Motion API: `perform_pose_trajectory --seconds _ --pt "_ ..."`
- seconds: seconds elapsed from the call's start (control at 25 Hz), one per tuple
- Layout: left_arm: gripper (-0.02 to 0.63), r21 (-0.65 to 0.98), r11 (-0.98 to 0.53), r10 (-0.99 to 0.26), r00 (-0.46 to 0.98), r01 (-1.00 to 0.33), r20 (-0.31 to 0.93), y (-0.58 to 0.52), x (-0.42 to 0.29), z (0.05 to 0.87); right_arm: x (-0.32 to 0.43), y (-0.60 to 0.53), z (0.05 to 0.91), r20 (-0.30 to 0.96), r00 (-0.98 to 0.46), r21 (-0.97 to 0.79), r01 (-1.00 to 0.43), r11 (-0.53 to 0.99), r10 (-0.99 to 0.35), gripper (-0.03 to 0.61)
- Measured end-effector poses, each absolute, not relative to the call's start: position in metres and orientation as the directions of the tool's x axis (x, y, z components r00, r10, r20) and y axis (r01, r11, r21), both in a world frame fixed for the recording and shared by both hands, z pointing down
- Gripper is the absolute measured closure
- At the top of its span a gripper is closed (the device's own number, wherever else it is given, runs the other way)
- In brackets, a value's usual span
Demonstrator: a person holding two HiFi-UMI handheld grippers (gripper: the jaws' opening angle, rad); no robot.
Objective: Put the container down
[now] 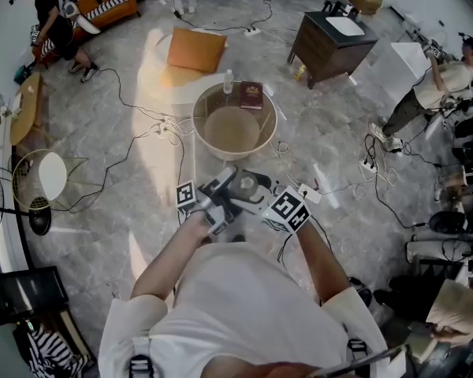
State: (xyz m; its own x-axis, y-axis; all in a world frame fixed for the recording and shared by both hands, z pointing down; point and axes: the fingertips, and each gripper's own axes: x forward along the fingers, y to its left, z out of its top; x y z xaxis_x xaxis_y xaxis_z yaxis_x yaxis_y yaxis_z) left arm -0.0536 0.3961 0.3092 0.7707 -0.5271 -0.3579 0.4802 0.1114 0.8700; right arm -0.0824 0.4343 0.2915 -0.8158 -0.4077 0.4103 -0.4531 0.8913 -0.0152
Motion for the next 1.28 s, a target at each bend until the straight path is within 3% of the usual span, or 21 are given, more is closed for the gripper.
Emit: perform_pose_trajectory --seconds 1.28 --pt "0.301 0.867 0.095 -0.605 0.72 0.489 -0.34 0.386 -0.001 0.33 -0.026 0.425 0.311 0.42 -0.848 -0.049 -0.377 0.925 -0.324 0.244"
